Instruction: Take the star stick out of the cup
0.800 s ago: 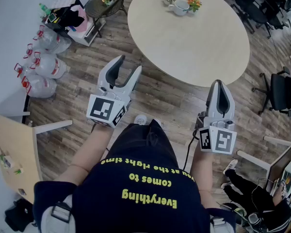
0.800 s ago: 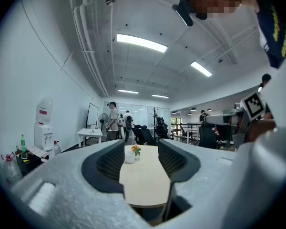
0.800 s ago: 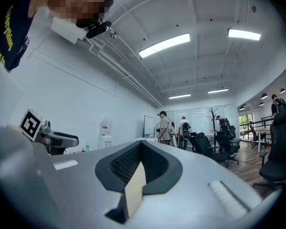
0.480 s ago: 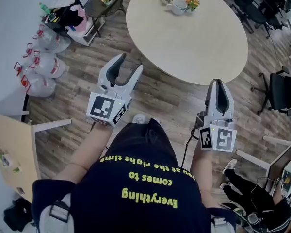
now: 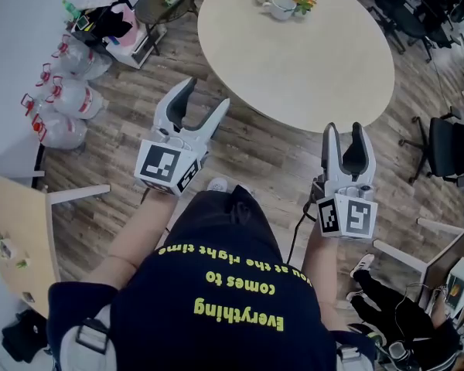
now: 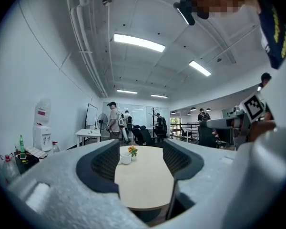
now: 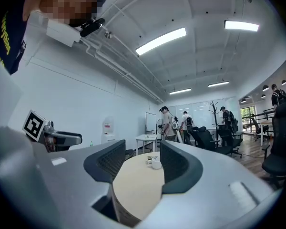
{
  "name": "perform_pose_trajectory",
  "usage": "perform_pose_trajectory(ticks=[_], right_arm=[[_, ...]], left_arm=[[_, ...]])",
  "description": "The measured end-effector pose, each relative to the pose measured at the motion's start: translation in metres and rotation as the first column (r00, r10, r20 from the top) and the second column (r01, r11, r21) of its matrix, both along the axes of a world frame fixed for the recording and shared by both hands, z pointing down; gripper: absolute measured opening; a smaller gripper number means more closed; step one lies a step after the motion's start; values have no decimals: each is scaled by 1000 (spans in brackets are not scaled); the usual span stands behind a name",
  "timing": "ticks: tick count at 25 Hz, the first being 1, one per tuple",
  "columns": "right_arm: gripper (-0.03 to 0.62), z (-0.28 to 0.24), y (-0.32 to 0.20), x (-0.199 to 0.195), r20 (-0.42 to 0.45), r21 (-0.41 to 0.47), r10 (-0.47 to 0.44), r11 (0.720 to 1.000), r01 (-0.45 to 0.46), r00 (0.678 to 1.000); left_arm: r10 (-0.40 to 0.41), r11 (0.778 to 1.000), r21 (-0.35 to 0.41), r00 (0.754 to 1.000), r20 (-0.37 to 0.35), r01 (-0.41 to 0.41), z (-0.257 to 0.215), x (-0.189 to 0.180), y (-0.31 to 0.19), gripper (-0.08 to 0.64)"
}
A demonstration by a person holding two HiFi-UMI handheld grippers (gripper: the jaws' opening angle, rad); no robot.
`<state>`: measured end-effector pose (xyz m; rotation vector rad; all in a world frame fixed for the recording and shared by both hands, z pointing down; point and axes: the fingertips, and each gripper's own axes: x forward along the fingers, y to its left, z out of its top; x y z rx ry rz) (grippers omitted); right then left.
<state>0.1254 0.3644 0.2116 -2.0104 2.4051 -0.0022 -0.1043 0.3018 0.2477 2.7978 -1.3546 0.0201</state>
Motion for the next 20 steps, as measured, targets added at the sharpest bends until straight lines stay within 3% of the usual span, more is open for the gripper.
perform_pose_trajectory(ticks=[10, 20], right_arm=[[247, 8, -25, 6, 14, -9, -43, 999, 43, 999], [249, 15, -106, 8, -18, -16, 35, 999, -36, 999]], left_arm=[[-37, 999, -1, 999, 16, 37, 5, 7, -14, 295], [31, 999, 16, 999, -23, -30, 9, 12, -113, 295]])
